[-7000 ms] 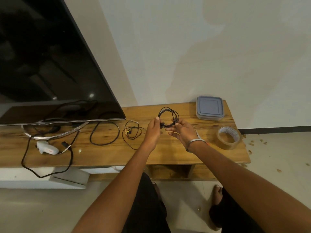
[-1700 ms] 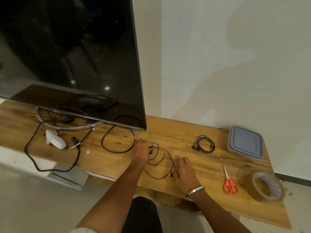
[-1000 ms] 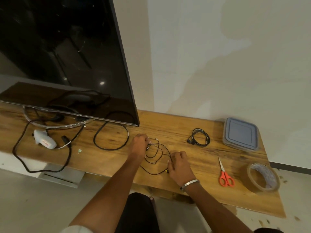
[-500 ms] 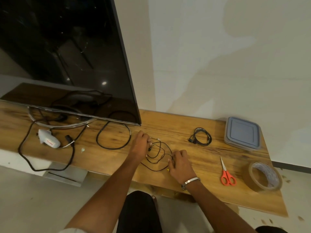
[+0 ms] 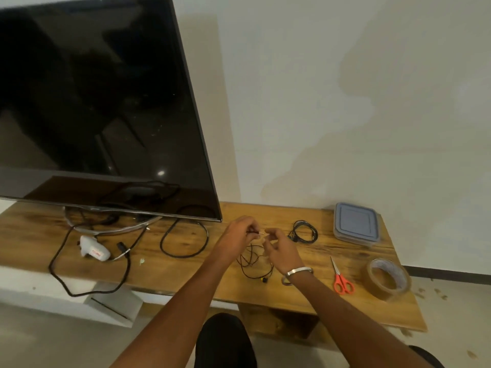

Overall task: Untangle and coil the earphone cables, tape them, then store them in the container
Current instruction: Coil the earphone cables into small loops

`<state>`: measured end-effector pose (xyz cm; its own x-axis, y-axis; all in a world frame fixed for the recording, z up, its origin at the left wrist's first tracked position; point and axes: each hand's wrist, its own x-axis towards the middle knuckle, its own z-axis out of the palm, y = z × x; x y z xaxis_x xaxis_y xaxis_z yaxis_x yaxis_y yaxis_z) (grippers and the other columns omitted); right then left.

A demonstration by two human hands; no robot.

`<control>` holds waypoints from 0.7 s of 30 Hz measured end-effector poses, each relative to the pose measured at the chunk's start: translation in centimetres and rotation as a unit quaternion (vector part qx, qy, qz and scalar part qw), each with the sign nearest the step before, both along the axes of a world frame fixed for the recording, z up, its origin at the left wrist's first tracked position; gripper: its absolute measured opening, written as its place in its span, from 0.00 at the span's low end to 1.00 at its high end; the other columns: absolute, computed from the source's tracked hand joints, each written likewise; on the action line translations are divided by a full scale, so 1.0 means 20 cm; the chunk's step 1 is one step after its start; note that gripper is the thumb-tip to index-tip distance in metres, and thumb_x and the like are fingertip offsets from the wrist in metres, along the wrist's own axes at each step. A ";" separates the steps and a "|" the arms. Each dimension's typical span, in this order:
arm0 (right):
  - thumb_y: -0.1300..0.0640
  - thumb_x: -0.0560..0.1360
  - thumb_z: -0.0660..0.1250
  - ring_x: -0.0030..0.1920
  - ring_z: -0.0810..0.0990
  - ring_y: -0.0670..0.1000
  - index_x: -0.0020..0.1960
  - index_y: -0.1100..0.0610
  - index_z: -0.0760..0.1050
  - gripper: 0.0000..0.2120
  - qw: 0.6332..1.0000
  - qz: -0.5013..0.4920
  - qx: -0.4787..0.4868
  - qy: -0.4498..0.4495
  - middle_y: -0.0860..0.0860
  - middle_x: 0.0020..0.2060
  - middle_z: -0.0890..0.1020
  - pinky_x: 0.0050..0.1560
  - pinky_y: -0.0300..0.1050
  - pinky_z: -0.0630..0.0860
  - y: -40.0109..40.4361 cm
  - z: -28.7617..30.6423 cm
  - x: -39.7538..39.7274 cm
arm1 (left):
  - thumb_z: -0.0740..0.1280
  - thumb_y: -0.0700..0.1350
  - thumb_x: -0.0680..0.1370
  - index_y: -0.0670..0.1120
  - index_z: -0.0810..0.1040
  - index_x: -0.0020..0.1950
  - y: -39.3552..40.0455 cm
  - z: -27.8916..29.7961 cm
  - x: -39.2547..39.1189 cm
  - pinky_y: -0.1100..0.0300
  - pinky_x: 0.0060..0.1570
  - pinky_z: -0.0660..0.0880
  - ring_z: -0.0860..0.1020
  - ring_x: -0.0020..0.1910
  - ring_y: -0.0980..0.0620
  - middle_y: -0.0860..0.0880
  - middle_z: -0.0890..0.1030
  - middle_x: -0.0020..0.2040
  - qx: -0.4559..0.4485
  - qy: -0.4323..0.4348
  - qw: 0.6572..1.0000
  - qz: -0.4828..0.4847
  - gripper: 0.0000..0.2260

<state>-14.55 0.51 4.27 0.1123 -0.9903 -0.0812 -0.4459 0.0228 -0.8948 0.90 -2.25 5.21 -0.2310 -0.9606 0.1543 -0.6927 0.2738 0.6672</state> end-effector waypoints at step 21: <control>0.63 0.75 0.63 0.43 0.81 0.52 0.49 0.58 0.75 0.04 0.994 -0.052 -0.012 0.098 0.52 0.41 0.80 0.50 0.51 0.79 0.11 0.32 -0.33 | 0.62 0.43 0.81 0.47 0.82 0.50 0.28 0.29 -0.13 0.61 0.38 0.68 0.74 0.38 0.55 0.51 0.77 0.38 0.027 -0.029 0.999 -0.027 0.08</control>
<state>-21.18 2.81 10.68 -0.0055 -0.9977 -0.0679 -0.6077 0.0573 -0.7921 -1.62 3.25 10.95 -0.2899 -0.9531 0.0866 -0.7162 0.2761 0.6410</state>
